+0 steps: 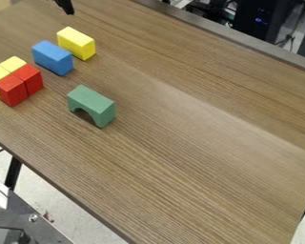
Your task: Pick the yellow rectangle next to the green one and put it in the middle of the table.
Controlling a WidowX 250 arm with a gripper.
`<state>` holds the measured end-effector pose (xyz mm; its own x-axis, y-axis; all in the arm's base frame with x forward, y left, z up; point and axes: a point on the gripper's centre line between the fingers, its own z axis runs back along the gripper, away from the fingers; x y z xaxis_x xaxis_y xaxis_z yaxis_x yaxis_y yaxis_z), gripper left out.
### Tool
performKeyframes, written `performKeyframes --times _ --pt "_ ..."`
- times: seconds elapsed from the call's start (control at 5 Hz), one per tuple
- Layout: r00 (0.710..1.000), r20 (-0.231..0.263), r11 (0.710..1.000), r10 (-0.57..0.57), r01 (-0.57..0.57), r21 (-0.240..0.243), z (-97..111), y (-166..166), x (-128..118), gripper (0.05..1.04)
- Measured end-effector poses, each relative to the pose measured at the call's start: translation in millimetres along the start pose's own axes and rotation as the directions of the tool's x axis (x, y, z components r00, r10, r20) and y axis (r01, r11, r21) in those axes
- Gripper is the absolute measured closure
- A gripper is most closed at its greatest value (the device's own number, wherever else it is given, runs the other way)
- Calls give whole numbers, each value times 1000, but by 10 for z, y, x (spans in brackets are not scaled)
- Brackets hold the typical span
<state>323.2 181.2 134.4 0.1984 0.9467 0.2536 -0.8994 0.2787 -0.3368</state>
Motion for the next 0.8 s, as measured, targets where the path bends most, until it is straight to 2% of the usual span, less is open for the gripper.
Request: performKeyframes --times 0.2,0.4,0.6,0.8 --pt "1000 -25 1000 3 -2 27 -105 55 -43 85" --pt "997 -24 992 72 -69 104 -250 81 -25 85" --pt "990 16 973 142 -142 179 -340 37 -2 85" --pt "975 37 942 220 -222 250 -417 51 48 85"
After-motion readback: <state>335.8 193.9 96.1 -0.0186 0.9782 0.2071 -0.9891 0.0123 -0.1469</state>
